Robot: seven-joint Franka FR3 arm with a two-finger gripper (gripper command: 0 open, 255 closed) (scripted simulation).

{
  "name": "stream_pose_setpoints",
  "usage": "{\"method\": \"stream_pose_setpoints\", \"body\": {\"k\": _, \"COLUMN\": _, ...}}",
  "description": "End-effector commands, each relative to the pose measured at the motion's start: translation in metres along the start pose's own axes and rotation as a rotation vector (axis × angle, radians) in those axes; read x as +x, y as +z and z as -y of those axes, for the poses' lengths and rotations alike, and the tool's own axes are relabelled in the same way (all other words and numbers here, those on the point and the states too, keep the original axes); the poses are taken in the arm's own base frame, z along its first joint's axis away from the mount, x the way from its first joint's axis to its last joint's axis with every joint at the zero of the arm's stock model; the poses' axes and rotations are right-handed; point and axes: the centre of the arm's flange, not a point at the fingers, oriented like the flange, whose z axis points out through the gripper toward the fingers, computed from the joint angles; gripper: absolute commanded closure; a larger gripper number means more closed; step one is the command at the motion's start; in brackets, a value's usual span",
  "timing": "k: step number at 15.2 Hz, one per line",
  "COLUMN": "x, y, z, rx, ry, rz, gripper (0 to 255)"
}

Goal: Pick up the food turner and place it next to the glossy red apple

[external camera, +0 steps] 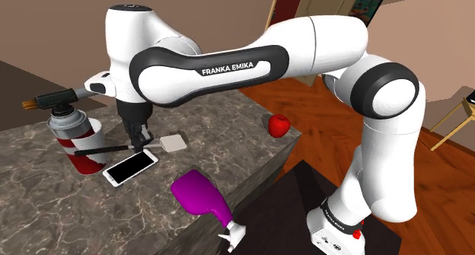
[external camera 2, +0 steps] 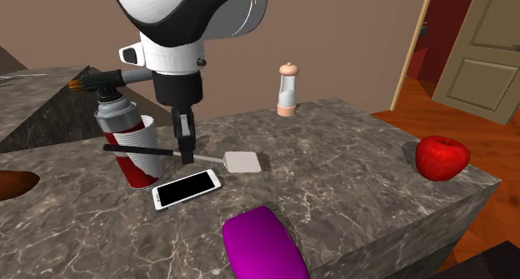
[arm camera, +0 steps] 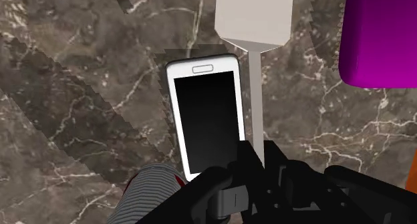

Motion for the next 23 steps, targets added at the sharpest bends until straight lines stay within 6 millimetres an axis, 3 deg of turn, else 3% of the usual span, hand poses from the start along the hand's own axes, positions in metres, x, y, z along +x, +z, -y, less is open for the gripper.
{"method": "stream_pose_setpoints", "body": {"k": 1, "x": 0.001, "y": -0.011, "z": -0.001, "rx": 0.000, "ry": 0.000, "rz": 0.000, "gripper": 255}}
{"method": "stream_pose_setpoints", "body": {"k": 15, "x": 0.005, "y": -0.082, "z": -0.001, "rx": 0.000, "ry": 0.000, "rz": 0.000, "gripper": 255}}
{"method": "stream_pose_setpoints", "body": {"k": 23, "x": -0.100, "y": -0.089, "z": 0.002, "rx": 0.000, "ry": 0.000, "rz": 0.000, "gripper": 255}}
